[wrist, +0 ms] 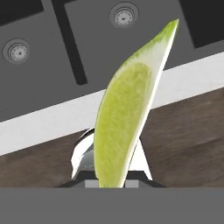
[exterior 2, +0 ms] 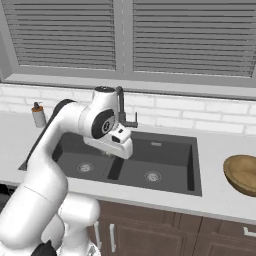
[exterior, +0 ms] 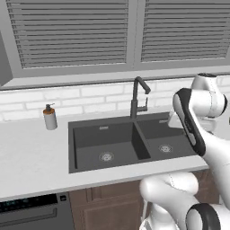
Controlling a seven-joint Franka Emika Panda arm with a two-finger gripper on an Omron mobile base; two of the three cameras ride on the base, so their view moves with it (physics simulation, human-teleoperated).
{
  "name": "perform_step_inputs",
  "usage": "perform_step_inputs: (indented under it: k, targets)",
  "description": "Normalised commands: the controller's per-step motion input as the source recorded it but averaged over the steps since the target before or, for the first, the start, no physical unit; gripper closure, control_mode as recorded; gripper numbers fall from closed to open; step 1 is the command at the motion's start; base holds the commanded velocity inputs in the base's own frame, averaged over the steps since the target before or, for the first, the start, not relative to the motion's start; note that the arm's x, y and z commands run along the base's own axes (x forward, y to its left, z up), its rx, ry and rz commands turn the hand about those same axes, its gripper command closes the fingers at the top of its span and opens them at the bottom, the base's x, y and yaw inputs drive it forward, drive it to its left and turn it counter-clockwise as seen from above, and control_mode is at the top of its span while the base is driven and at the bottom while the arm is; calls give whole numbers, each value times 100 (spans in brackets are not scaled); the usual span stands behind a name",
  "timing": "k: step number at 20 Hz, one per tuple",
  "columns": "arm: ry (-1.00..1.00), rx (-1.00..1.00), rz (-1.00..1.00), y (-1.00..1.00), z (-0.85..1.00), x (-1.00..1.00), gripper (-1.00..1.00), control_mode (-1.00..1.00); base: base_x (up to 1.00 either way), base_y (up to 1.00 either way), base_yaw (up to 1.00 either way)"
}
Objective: Pick the lemon wedge from the sink and place it in the bowl. Then pick the bowl and place it in the microwave. Then close the microwave door and press the start button.
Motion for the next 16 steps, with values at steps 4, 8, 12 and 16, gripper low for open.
perform_step_inputs:
  k: [4,8,12,16]
  targets:
    - [18,1,-7,-100,0,37,100,-100,0,0,0]
    - [16,3,-6,-100,0,49,100,-100,0,0,0]
    - [7,8,-1,-98,0,55,100,-100,0,0,0]
    - [5,10,0,-95,0,59,100,-100,0,0,0]
